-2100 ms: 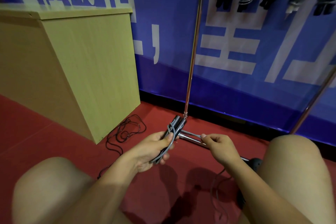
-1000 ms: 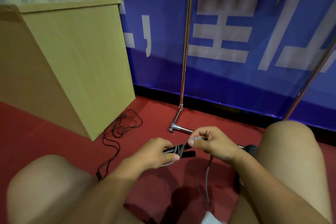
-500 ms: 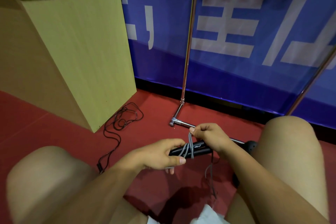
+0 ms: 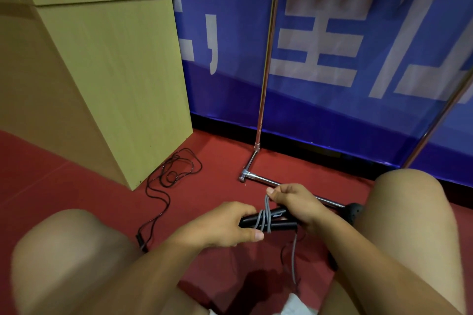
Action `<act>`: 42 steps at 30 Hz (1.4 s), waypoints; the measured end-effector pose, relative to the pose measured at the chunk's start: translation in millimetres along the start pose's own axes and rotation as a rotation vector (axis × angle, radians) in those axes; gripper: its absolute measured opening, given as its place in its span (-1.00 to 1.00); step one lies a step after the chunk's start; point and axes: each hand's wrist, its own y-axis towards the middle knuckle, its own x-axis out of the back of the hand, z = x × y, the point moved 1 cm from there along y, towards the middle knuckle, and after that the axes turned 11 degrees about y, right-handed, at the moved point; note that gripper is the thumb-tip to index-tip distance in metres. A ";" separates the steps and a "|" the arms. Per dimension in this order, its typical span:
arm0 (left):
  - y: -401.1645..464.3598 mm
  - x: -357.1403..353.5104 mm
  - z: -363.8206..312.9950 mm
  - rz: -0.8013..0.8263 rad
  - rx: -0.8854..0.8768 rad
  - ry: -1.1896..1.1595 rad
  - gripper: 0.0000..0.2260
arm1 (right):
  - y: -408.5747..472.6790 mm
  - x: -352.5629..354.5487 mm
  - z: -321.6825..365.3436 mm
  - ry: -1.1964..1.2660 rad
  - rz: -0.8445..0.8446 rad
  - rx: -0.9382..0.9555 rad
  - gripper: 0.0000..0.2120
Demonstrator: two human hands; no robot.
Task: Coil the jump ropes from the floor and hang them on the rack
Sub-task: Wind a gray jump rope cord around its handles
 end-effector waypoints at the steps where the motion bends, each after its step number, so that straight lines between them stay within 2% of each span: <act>1: 1.2 0.5 2.2 -0.024 0.032 0.024 -0.76 | 1.8 -0.9 -0.7 0.002 -0.016 0.014 -0.72; 3: 3.8 0.7 2.8 -0.100 0.052 0.120 -0.72 | 4.3 -0.9 -1.8 0.004 -0.069 0.049 -0.72; 6: 2.7 -1.3 -4.2 -0.190 0.003 0.307 -0.77 | 7.3 1.0 -1.5 -0.007 -0.141 0.101 -0.71; 11: 0.6 -6.1 -8.6 -0.201 -0.077 0.385 -0.72 | 9.2 6.6 1.2 0.024 -0.126 0.048 -0.75; 14: -1.8 -3.6 -11.5 -0.209 -0.085 0.324 -0.72 | 8.1 8.0 2.2 0.095 -0.046 -0.055 -0.78; 17: -4.5 -1.7 -16.8 -0.221 -0.100 0.207 -0.72 | 6.0 10.5 6.7 0.060 0.039 -0.113 -0.76; 21: -5.5 2.4 -20.5 -0.234 -0.130 0.068 -0.74 | 2.3 9.9 8.8 0.159 0.188 -0.060 -0.73; 23: -5.6 1.7 -21.7 -0.216 -0.145 0.006 -0.73 | 2.9 7.2 5.9 0.070 0.213 -0.016 -0.71; 26: -5.4 -1.0 -23.7 -0.172 -0.168 -0.096 -0.78 | 7.7 2.1 0.8 -0.105 0.199 0.032 -0.69; 29: -4.2 -1.0 -24.4 -0.168 -0.190 -0.140 -0.88 | 20.6 1.6 -9.8 -0.127 0.165 0.037 -0.79; 31: -3.2 -1.8 -23.5 -0.177 -0.180 -0.126 -0.89 | 22.8 2.5 -14.9 -0.109 0.141 0.021 -0.78; 37: 3.2 6.6 -16.8 -0.345 -0.092 -0.224 -0.91 | 15.9 -7.6 -15.3 -0.205 -0.013 0.060 -0.81; 38: 4.2 10.4 -14.4 -0.365 -0.055 -0.272 -0.90 | 13.1 -9.4 -12.9 -0.233 -0.024 0.102 -0.75; 42: 8.6 17.9 -1.7 -0.439 0.069 -0.374 -0.63 | 8.0 -6.8 -8.6 -0.241 0.025 0.168 -0.66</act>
